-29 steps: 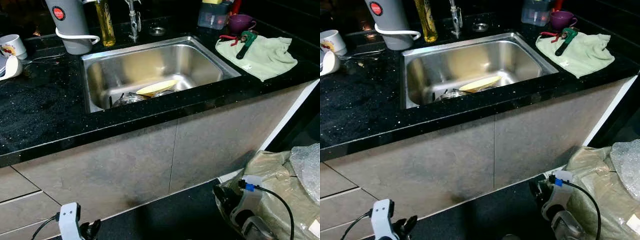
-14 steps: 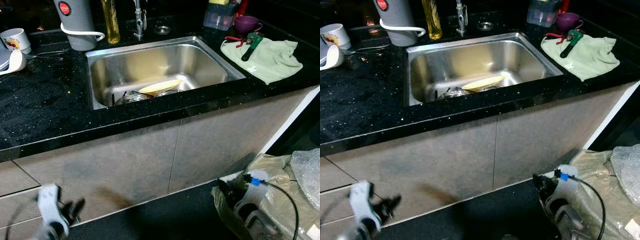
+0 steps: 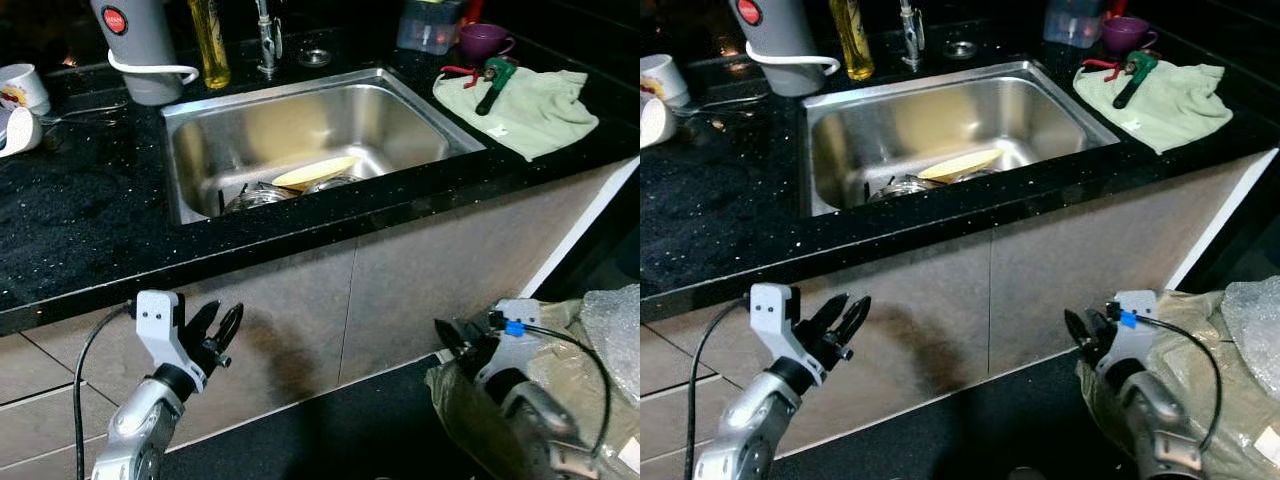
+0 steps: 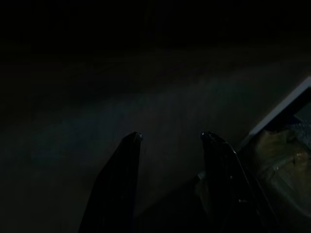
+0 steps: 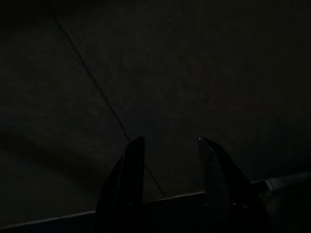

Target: Kitchen organization

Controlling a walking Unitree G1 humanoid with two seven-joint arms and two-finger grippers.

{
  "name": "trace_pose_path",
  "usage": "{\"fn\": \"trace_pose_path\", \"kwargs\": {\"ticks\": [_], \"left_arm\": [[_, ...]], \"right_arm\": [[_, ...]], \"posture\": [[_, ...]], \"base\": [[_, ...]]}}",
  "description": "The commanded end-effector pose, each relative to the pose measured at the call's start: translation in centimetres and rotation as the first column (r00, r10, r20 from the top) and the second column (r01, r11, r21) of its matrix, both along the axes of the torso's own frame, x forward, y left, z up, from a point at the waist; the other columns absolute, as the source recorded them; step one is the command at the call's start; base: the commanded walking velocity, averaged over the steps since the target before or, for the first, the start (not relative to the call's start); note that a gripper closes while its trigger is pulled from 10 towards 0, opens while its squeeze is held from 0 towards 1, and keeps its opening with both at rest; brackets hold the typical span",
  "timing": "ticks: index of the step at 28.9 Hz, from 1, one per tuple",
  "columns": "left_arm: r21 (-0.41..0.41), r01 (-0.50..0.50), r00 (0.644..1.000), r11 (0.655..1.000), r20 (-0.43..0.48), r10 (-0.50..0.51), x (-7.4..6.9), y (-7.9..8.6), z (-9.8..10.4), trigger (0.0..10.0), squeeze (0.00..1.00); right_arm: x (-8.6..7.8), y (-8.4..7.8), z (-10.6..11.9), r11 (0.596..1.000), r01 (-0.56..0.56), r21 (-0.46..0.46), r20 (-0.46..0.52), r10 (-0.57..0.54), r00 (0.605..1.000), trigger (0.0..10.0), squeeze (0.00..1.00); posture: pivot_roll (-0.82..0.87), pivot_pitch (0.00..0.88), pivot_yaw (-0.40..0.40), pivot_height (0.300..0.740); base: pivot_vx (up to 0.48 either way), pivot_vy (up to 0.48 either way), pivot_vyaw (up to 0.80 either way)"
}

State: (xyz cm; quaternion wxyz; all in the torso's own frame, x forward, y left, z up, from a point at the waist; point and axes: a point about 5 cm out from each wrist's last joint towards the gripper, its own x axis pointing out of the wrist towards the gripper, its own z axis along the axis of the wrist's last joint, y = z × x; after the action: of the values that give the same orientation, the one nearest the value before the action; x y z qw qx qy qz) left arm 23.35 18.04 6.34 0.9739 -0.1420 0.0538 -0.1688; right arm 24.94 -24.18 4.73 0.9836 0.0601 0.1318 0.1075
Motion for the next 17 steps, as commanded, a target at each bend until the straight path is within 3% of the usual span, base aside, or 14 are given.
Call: {"fn": "trace_pose_path", "kwargs": {"ticks": [1,8,17], "left_arm": [[0.006,-0.008,0.999,1.0,-0.045,0.008,-0.6,0.9,-1.0,10.0,0.0],[0.029,-0.047,0.988,0.998,-0.148,0.051,-2.3,0.8,-1.4,10.0,0.0],[0.083,-0.105,0.951,0.991,-0.282,0.124,-4.1,1.8,-4.8,10.0,0.0]], "right_arm": [[-0.6,0.6,-0.8,1.0,-0.027,-0.001,-0.043,0.026,0.999,10.0,0.0],[-1.6,0.7,-2.4,0.998,0.038,0.04,-0.105,-0.034,0.994,10.0,0.0],[-4.1,-0.1,-5.6,0.992,0.126,0.02,-0.229,-0.118,0.966,10.0,0.0]], "posture": [[-0.07,0.083,0.017,0.732],[-0.06,0.077,0.014,0.732],[-0.06,0.068,0.009,0.732]], "base": [[0.0,0.0,0.0],[0.0,0.0,0.0],[0.0,0.0,0.0]]}}
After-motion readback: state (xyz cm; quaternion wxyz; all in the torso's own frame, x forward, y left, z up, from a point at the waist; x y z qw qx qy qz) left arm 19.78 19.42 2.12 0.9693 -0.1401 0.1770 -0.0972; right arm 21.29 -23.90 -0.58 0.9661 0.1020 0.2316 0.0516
